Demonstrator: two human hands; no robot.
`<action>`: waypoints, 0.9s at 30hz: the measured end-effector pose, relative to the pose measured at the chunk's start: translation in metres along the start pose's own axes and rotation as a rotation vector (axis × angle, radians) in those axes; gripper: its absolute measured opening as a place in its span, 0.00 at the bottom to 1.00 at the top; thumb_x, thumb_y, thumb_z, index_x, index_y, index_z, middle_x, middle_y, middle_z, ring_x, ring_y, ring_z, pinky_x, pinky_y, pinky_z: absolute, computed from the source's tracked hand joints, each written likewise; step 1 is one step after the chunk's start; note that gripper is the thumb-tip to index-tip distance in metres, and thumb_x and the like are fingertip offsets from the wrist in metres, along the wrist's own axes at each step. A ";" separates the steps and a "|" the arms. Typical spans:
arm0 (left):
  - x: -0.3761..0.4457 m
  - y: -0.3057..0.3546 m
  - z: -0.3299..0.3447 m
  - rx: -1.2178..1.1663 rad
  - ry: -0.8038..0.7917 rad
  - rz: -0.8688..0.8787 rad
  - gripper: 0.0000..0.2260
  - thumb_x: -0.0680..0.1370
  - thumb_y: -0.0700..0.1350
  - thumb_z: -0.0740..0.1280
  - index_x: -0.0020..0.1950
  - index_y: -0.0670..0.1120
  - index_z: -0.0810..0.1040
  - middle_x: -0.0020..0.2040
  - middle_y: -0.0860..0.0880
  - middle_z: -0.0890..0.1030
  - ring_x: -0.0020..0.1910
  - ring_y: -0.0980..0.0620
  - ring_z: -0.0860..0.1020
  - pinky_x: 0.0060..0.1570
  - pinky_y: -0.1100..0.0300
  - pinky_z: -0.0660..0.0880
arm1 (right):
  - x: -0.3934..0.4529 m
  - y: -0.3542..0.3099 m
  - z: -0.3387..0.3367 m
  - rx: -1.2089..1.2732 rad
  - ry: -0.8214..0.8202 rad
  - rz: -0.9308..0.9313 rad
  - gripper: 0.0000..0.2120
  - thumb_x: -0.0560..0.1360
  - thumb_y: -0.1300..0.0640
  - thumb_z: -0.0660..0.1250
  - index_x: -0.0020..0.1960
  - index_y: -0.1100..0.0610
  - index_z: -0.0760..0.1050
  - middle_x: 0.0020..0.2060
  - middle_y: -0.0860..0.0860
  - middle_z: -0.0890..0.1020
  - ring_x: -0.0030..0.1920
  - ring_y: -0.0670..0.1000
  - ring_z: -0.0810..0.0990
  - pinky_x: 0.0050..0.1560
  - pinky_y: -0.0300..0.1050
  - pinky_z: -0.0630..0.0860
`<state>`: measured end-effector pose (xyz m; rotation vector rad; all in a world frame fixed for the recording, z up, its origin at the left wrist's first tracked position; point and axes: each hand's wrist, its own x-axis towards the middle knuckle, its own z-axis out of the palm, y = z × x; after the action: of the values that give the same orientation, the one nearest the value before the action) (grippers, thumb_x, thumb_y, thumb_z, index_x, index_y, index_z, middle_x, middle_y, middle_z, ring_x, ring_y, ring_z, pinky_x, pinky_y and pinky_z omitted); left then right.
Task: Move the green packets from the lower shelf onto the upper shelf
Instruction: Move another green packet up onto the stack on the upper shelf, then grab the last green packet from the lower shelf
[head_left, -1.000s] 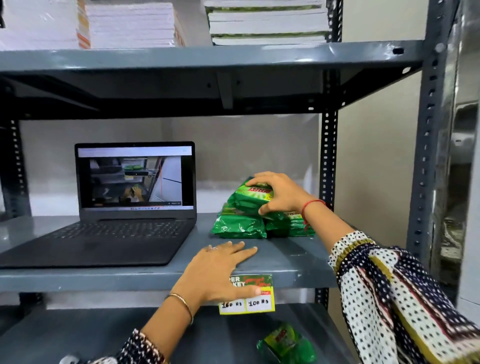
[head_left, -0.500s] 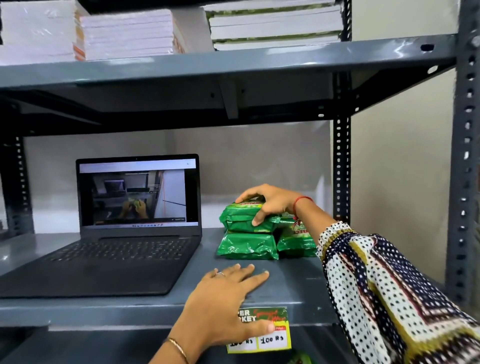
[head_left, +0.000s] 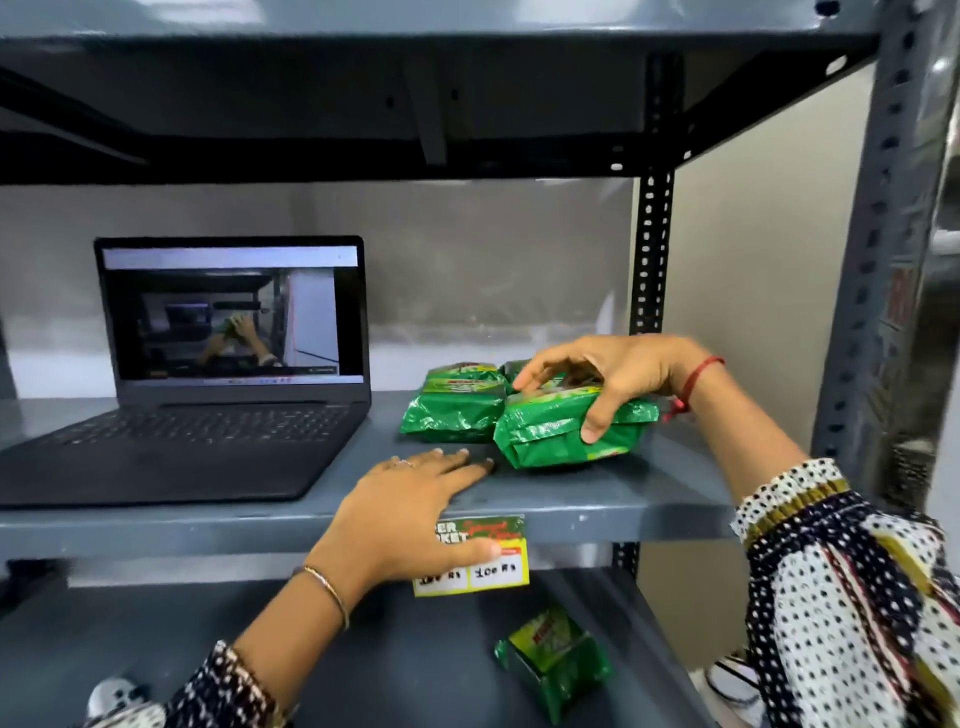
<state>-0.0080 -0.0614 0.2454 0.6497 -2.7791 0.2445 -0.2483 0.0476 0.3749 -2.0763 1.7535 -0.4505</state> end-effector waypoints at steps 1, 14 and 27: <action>-0.001 0.001 0.000 -0.006 0.000 -0.003 0.43 0.66 0.79 0.52 0.77 0.61 0.51 0.79 0.57 0.55 0.77 0.54 0.54 0.74 0.49 0.55 | -0.006 0.004 0.005 0.008 0.001 0.025 0.37 0.56 0.62 0.77 0.63 0.49 0.73 0.63 0.56 0.77 0.62 0.52 0.76 0.66 0.46 0.71; -0.010 0.006 0.003 -0.028 0.188 -0.008 0.39 0.68 0.75 0.60 0.75 0.57 0.63 0.75 0.55 0.67 0.73 0.52 0.65 0.69 0.53 0.63 | -0.036 0.000 0.044 -0.222 0.212 0.071 0.44 0.59 0.56 0.83 0.70 0.45 0.66 0.70 0.47 0.66 0.69 0.48 0.64 0.73 0.47 0.59; -0.090 0.037 0.114 0.006 0.728 -0.002 0.32 0.72 0.54 0.69 0.74 0.45 0.66 0.74 0.43 0.66 0.76 0.42 0.60 0.73 0.40 0.56 | -0.068 0.060 0.288 -0.414 1.154 -0.156 0.06 0.66 0.56 0.71 0.42 0.57 0.81 0.44 0.51 0.84 0.47 0.54 0.81 0.50 0.48 0.73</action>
<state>0.0261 -0.0175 0.1062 0.4438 -2.0787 0.3966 -0.1745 0.1298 0.0942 -2.4351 2.4001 -1.7226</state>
